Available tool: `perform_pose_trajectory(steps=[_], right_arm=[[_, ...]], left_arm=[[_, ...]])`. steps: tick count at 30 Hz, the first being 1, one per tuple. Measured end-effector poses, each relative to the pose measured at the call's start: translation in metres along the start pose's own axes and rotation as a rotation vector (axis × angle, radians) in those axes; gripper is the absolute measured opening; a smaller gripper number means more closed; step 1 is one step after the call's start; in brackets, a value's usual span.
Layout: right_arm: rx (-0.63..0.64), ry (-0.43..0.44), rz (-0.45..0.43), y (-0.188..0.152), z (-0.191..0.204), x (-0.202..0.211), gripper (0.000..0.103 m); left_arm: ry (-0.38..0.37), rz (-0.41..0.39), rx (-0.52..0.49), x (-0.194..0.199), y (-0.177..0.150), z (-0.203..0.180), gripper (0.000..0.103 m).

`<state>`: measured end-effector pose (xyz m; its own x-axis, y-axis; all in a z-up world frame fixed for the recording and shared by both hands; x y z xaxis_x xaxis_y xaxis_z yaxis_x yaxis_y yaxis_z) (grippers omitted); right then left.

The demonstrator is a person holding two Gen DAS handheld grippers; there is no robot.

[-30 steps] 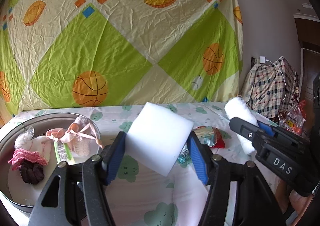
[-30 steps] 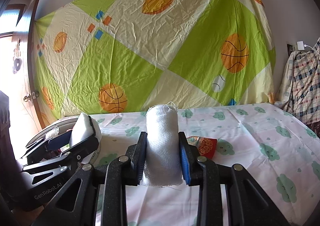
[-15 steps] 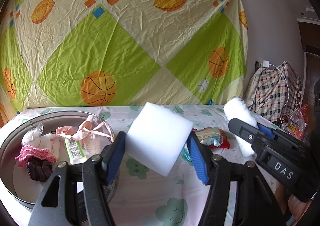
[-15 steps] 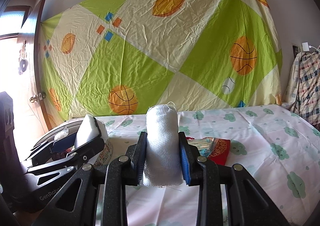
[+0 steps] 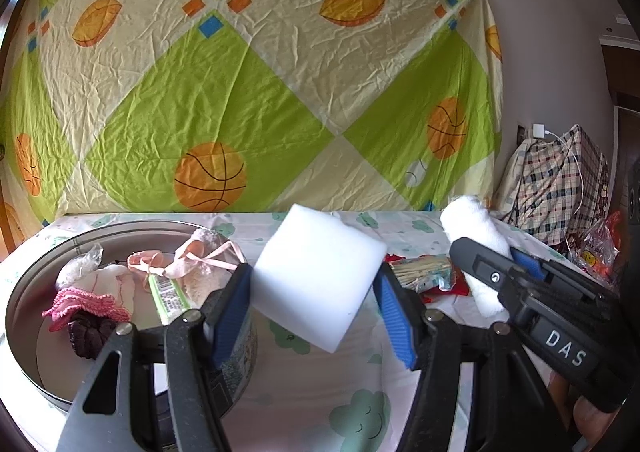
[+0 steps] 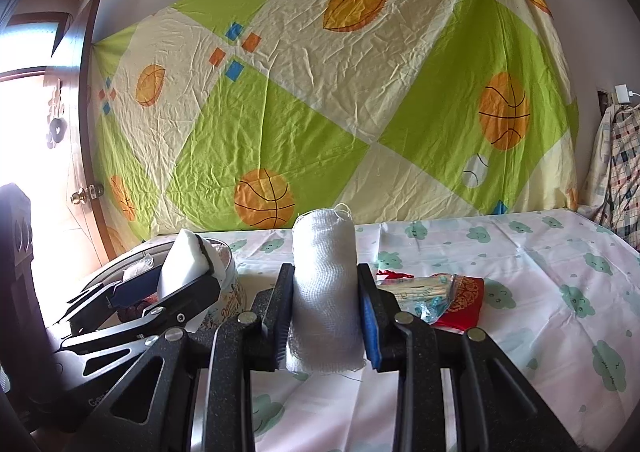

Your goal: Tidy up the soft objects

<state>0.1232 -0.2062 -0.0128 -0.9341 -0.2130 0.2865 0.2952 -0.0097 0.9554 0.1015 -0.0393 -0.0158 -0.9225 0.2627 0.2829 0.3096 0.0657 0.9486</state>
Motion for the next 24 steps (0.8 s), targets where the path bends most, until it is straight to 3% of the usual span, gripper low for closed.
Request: perform_pose_trajectory(steps=[24], right_arm=[[0.027,0.046,-0.009,-0.002,0.025,0.004,0.032]], left_arm=[[0.029,-0.027,0.031,0.015,-0.002,0.016,0.062]])
Point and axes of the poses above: each gripper's, at about its wrist camera, not at the fingertips, and x roughly against the way its jaws point, z to its left, y to its top, the point moved 1 cm from there along -x, roughly the way its jaws point, and after that the axes turned 14 degrees about -y, right-handed, at the moved point
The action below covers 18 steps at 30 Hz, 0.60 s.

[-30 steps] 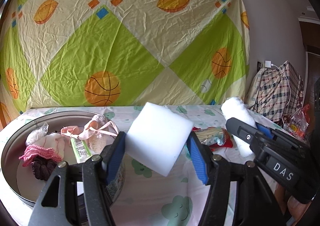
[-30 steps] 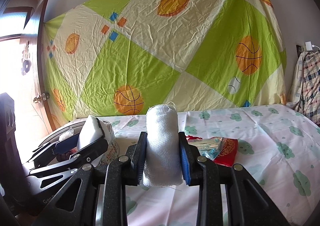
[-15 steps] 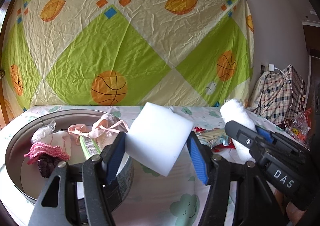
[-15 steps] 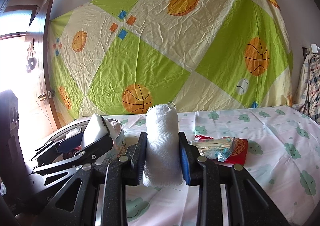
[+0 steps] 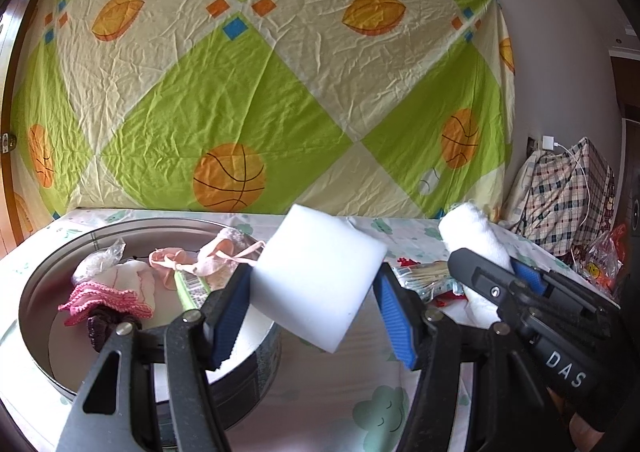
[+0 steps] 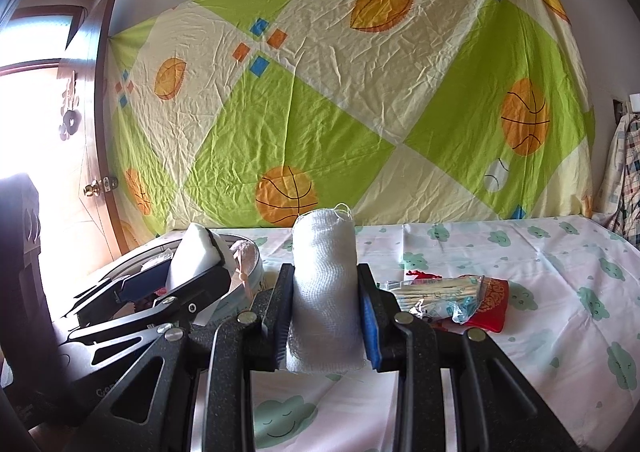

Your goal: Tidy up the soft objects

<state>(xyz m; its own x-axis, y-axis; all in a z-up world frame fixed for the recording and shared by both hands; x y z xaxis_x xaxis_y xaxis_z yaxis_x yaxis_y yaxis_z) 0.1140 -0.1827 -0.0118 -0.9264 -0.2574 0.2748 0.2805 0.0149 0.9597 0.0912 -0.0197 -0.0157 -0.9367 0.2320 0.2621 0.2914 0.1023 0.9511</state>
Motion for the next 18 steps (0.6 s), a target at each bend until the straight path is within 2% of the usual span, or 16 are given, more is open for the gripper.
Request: perform_pose_trajectory(steps=[18], right_arm=[[0.024,0.041,-0.002,-0.003,0.020,0.000,0.032]], left_arm=[[0.026,-0.011,0.026,0.010,-0.001,0.014,0.062]])
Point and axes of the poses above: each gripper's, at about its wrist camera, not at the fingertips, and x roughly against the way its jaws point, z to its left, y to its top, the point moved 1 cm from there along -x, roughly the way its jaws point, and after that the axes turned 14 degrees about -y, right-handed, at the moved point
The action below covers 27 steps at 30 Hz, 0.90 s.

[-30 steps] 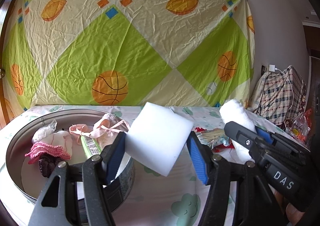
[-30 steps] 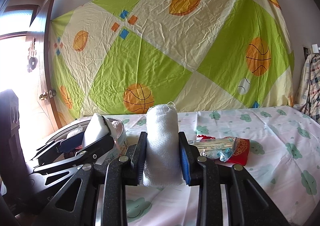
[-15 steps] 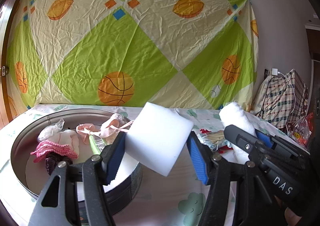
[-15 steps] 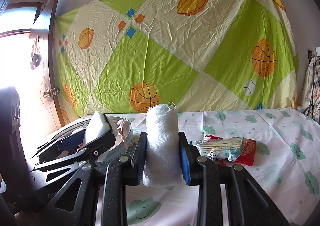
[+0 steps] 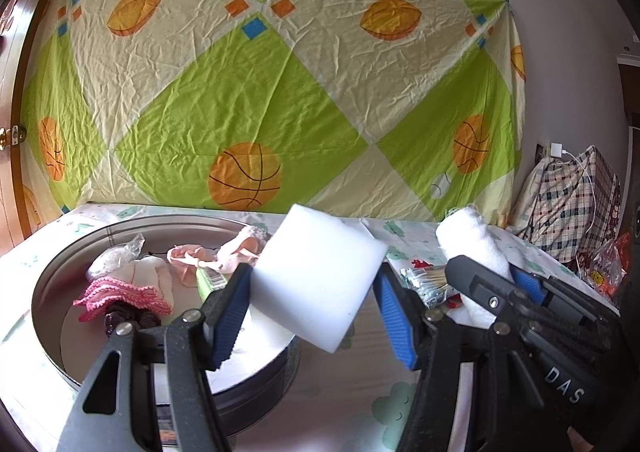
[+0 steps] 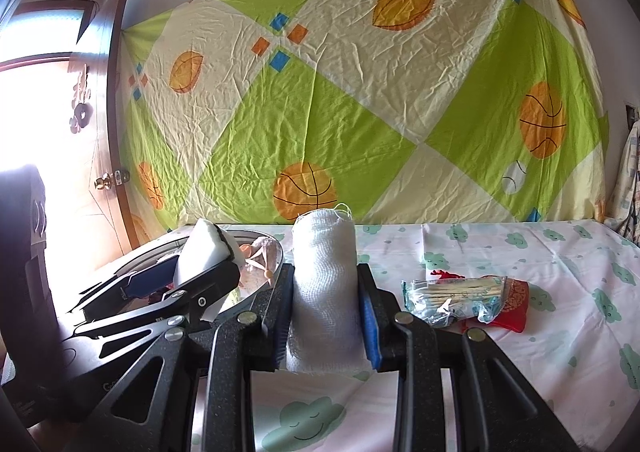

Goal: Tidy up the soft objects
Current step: 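Carry the white sponge over the tin with the left gripper while the right carries the gauze roll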

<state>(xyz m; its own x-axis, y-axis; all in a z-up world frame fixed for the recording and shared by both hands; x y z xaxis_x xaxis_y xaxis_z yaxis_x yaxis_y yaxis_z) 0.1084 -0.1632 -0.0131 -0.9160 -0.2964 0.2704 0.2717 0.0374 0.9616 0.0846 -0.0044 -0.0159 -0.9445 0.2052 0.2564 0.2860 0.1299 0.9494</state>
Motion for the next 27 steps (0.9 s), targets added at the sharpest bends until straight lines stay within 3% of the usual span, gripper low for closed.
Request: perform_pose_trajectory(steps=[27], right_arm=[[0.027,0.052,-0.003,-0.001,0.026,-0.003,0.033]], left_arm=[[0.029,-0.026,0.045,0.019,-0.001,0.024,0.062]])
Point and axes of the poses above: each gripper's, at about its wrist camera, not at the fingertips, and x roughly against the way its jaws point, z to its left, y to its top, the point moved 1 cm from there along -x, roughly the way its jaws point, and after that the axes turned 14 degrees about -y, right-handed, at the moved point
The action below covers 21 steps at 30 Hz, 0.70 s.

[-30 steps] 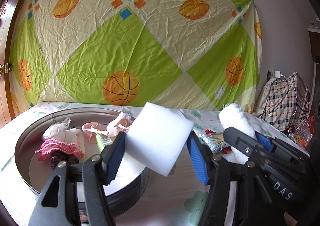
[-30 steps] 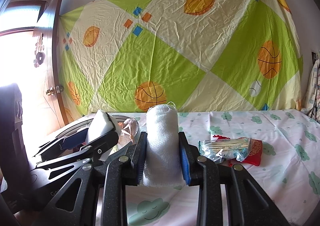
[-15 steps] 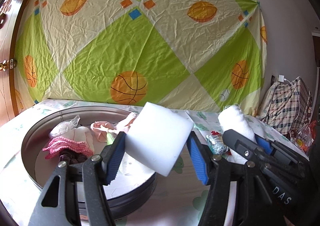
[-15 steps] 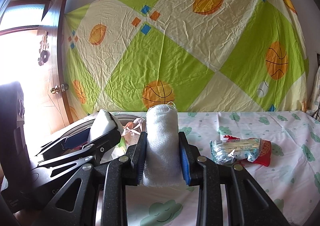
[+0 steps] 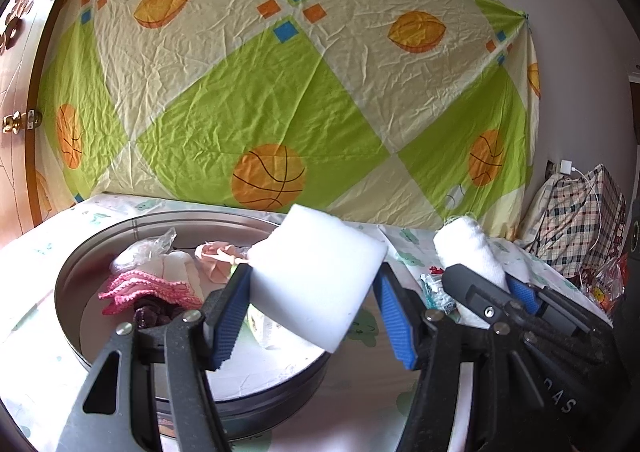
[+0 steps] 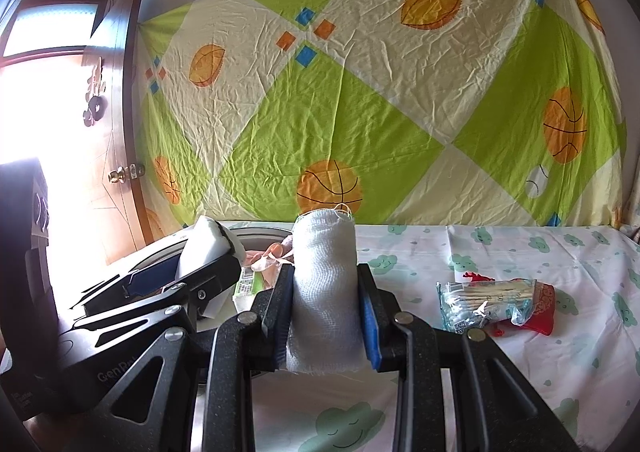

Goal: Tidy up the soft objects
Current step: 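Carry the white sponge over the tin with the left gripper while the right carries the gauze roll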

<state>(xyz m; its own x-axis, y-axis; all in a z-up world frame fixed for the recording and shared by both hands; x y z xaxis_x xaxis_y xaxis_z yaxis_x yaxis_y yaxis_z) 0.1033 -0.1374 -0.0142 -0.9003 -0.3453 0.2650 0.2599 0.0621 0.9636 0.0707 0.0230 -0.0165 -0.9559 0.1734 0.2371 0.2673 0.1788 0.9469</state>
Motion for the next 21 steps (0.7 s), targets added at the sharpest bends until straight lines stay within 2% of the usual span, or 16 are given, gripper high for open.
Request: perform_pose_trajectory(steps=[21], right_arm=[[0.045,0.039,0.009,0.001,0.027,-0.008,0.032]], left_arm=[[0.049,0.009,0.017,0.010,0.002,0.027,0.062]])
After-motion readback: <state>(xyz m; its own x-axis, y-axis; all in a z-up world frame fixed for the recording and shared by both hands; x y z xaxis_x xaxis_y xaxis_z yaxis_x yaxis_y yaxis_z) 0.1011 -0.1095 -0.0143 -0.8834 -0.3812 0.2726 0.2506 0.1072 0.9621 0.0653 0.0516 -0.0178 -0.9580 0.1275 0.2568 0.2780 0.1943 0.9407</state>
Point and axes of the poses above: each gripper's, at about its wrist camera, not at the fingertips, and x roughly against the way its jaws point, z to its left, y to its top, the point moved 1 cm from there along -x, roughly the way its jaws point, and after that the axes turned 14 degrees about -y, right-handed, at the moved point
